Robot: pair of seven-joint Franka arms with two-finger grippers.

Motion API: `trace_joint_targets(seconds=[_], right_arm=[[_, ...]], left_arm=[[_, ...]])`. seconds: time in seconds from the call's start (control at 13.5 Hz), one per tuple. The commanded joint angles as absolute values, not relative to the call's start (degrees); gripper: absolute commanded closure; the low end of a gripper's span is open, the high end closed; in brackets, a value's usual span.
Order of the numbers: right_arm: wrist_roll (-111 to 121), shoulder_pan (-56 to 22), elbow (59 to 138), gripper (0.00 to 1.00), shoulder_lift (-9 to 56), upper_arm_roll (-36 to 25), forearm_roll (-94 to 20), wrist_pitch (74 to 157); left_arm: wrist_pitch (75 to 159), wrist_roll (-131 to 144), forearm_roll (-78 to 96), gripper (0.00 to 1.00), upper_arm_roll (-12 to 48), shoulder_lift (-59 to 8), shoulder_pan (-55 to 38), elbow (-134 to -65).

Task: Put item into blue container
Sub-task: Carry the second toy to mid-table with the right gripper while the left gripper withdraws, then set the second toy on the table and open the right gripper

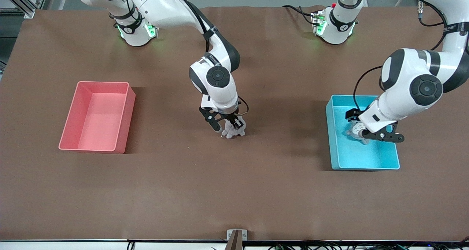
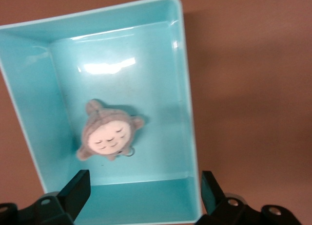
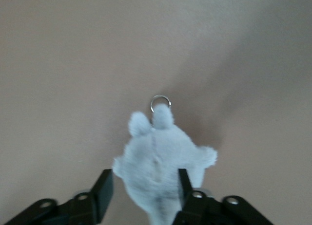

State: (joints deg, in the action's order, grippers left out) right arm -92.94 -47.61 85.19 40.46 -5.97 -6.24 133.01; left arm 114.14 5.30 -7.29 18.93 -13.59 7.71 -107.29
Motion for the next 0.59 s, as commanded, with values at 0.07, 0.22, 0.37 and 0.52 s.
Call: trace_joint_targets(seconds=[0.07,0.22,0.37,0.52], right_arm=[[-88.9,-44.0,82.5,0.00,38.8,-5.7,-5.4,126.9],[-77.1,-40.2,82.9,0.00,35.1,-5.7,-5.4,119.7],[-64.8,-35.4,83.1,0.00,31.6,-5.7,-5.6,112.5],[-52.8,-30.2,83.8,0.00,28.2,-5.7,-5.6,107.3]], left_arm=[[112.9,17.2,-6.6,0.00,24.9,-15.9,7.0,-101.9],[113.0,23.4,-6.7,0.00,26.9,-17.9,5.4,-99.8],[113.5,27.7,-6.6,0.00,27.0,-19.9,2.5,-98.2],[115.2,32.6,-6.6,0.00,26.9,-22.0,-1.4,-96.8]])
